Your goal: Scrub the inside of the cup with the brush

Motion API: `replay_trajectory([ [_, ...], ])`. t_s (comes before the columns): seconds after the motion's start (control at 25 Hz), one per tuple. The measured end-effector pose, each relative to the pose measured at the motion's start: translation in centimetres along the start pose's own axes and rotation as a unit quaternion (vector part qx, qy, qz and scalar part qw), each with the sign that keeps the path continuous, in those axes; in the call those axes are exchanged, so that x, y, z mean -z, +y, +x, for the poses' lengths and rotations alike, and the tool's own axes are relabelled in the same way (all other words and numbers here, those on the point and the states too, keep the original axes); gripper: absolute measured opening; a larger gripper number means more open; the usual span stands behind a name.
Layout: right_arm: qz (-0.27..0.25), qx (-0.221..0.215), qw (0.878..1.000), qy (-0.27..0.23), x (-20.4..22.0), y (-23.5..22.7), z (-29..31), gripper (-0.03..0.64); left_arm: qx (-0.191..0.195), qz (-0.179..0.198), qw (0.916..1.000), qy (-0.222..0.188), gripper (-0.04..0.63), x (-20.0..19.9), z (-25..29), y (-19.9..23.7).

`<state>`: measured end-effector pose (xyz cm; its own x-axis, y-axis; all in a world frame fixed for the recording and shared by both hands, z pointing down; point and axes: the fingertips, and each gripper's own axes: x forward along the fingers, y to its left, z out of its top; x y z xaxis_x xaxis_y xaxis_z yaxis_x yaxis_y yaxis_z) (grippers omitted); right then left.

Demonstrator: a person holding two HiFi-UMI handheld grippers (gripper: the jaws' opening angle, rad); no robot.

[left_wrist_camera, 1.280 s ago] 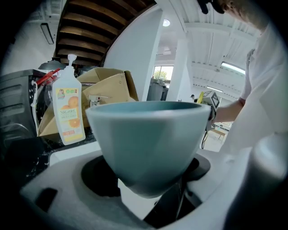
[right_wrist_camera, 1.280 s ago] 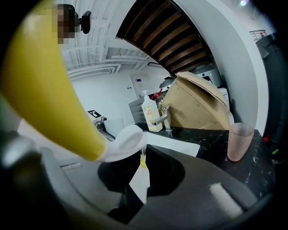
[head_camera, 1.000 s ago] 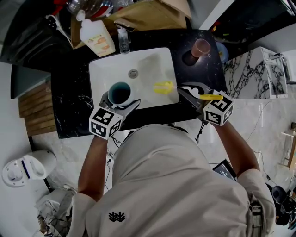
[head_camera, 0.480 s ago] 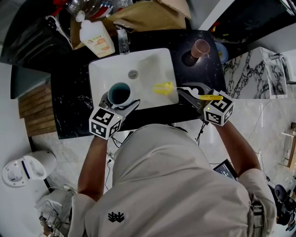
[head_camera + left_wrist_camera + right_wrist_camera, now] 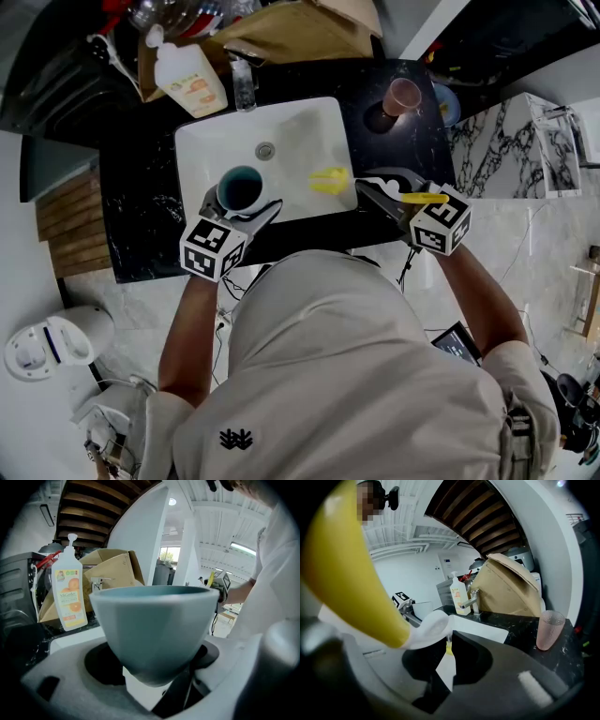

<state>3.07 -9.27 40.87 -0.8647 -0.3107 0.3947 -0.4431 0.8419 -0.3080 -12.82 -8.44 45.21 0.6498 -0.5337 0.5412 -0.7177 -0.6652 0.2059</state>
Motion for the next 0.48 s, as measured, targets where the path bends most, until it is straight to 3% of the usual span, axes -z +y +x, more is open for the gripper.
replay_trajectory([
  [0.48,-0.006,-0.002,1.0,0.003,0.5,-0.7,-1.7,0.048,0.0,0.002,1.0,-0.003,0.367,-1.1,2.6,-0.5],
])
